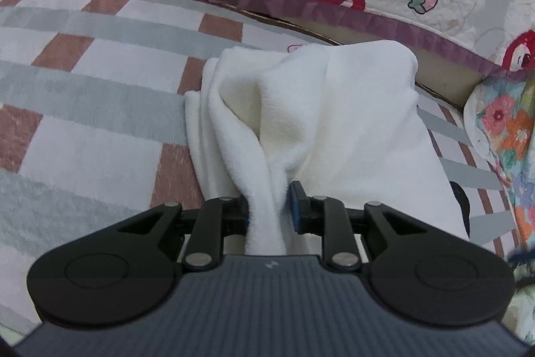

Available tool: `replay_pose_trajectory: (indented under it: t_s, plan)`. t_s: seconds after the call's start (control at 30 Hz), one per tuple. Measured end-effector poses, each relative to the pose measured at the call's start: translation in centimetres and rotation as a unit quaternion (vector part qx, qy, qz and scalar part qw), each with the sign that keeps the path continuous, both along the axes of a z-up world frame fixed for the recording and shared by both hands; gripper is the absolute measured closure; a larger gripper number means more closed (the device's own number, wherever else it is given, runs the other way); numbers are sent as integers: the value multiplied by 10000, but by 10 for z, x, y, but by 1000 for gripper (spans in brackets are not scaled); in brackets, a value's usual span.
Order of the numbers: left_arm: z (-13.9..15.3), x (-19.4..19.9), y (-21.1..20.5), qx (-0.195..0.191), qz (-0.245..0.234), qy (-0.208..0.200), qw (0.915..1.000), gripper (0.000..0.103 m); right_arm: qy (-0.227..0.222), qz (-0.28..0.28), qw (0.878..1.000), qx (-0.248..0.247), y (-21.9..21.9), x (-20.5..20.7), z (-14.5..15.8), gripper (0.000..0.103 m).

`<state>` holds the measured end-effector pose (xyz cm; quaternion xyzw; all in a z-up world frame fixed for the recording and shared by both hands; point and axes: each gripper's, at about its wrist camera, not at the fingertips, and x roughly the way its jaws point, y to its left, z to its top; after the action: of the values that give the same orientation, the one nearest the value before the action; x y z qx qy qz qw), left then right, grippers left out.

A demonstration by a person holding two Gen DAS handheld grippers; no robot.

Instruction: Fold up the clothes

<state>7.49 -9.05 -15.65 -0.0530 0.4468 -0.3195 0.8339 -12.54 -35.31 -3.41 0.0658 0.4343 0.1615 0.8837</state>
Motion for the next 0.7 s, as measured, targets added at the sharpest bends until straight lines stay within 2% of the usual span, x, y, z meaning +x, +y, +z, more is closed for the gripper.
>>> replay_pose_trajectory:
  t_s: [0.1, 0.17, 0.27, 0.37, 0.47, 0.57, 0.63, 0.67, 0.7]
  plan:
    - [0, -1, 2, -22, -10, -23, 10000, 82, -414, -170, 9937, -1029, 12, 20, -15, 68]
    - [4, -1, 5, -40, -10, -8, 10000, 82, -406, -9, 9914, -1242, 18, 28, -36, 61]
    - [32, -13, 19, -159, 25, -376, 9992, 83, -394, 229, 9868, -1552, 28, 40, -66, 58]
    - [56, -27, 29, -426, -196, -670, 9967, 83, -424, 167, 9884, -1447, 28, 36, -69, 58]
    - [60, -42, 16, -544, -863, -511, 9935, 82, -389, 163, 9902, -1330, 23, 34, -69, 58]
    - [38, -55, -11, 251, -1398, -153, 9897, 77, -282, 223, 9909, -1297, 21, 29, -70, 58]
    - [16, -58, -22, 967, -1438, 25, 9849, 77, -198, 274, 9909, -1303, 22, 25, -71, 58]
    - [8, -57, -26, 1196, -1433, 86, 9824, 77, -156, 300, 9909, -1306, 23, 23, -71, 58]
    - [6, -57, -27, 1241, -1435, 111, 9818, 77, -114, 325, 9908, -1309, 23, 21, -71, 57]
